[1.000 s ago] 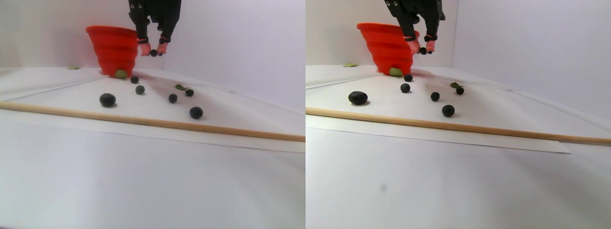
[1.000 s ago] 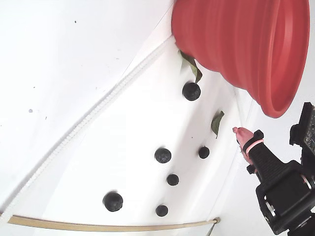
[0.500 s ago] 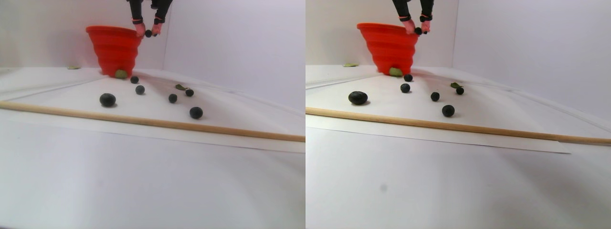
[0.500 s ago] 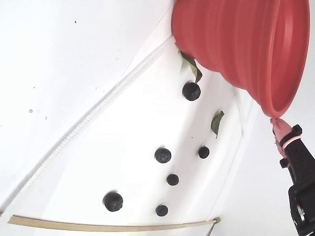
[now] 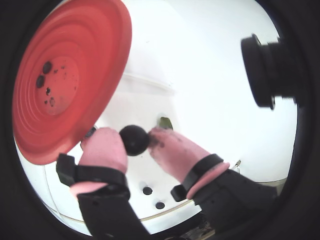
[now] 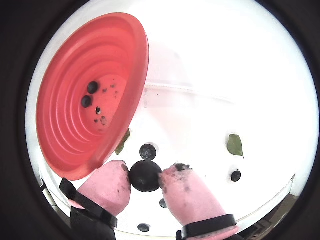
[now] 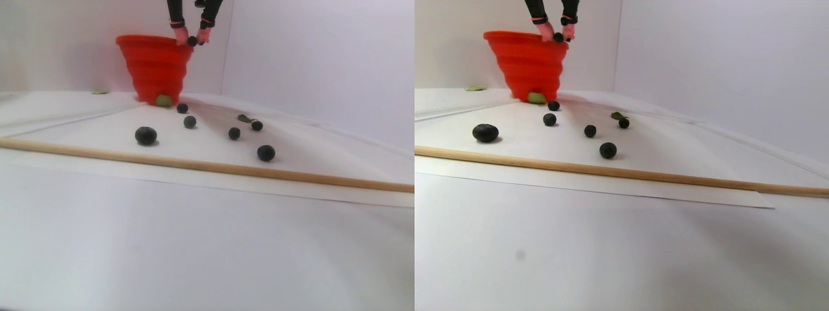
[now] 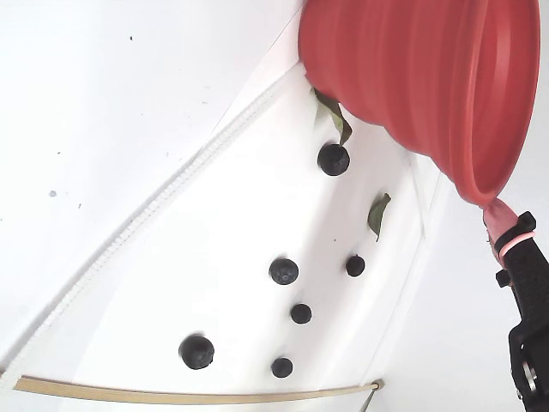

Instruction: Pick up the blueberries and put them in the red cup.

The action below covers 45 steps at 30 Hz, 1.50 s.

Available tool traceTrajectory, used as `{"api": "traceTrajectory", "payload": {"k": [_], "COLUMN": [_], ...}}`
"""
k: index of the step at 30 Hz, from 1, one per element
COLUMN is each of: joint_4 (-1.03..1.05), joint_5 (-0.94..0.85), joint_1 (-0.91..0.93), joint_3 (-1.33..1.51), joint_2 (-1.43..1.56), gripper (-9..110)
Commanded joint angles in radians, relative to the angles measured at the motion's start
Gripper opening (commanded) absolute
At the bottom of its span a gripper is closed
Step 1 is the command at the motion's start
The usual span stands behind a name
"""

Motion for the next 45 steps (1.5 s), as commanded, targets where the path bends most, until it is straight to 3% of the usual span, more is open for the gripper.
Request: {"api": "traceTrajectory", "payload": {"k": [1,19,35,45], "joint_4": [-0.034,-0.04,-0.172,-0.213], "joint_5": [-0.011,-0.046,-0.052,-0.035], "joint_1": [-0.009,-0.035,-0.126,-0.14], "joint_3": [-0.115,-0.112,-0.114,-0.091], "joint_2": [0.127,0.19,0.075,0.037], "gripper": [11,11,11,17]}}
